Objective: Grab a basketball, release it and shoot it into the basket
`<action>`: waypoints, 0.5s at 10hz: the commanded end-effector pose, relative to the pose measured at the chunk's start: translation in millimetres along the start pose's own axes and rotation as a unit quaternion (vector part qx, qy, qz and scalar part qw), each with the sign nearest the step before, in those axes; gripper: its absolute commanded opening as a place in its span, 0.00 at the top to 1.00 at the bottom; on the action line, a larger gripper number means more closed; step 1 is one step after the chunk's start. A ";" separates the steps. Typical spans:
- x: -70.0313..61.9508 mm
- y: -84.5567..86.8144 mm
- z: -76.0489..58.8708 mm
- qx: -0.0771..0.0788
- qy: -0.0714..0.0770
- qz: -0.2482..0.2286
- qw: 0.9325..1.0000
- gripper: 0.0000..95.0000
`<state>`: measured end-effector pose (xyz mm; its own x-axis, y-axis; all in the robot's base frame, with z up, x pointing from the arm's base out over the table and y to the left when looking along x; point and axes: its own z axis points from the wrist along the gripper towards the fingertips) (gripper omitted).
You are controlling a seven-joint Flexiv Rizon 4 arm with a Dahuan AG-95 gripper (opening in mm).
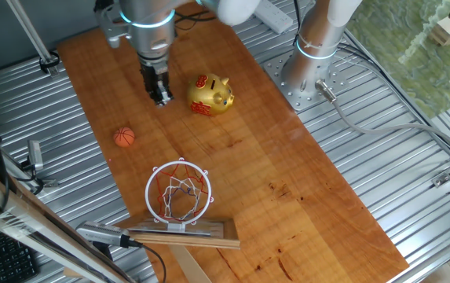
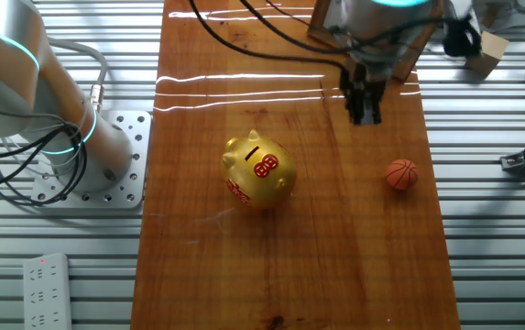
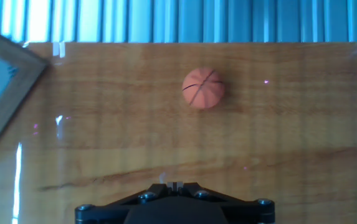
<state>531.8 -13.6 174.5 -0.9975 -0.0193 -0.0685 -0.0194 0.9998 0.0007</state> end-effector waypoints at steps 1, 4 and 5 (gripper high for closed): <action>-6.5 -5.3 7.3 0.000 0.001 0.000 1.000 1.00; -23.4 -10.3 23.1 0.001 -0.004 0.004 1.000 1.00; -34.8 -12.3 23.0 0.001 0.001 0.004 1.000 1.00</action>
<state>567.6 -25.1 154.3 -0.9975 -0.0137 -0.0689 -0.0135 0.9999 -0.0023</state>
